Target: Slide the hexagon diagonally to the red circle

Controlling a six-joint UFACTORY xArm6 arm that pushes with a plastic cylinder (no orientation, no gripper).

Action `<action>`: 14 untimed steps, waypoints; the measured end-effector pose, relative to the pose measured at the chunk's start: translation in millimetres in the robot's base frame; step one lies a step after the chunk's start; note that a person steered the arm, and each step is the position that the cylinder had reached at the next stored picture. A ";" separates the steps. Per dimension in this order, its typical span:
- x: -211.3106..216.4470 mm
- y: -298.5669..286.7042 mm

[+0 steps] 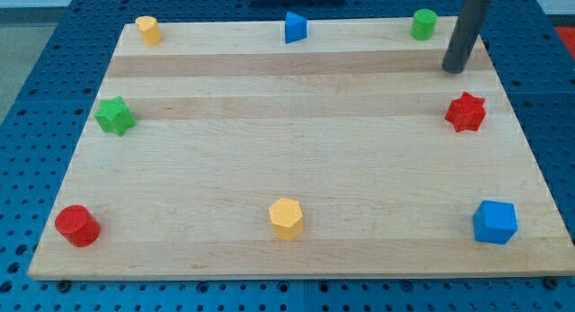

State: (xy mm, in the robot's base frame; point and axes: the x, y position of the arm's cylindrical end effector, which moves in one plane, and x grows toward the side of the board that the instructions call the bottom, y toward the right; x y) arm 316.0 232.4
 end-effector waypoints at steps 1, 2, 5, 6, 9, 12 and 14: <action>0.6 0.0; 4.6 0.0; 10.7 -15.1; 12.9 -18.2; 30.9 -38.3; 217.0 -86.7; 302.1 -161.1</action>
State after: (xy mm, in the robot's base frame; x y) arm 618.1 71.3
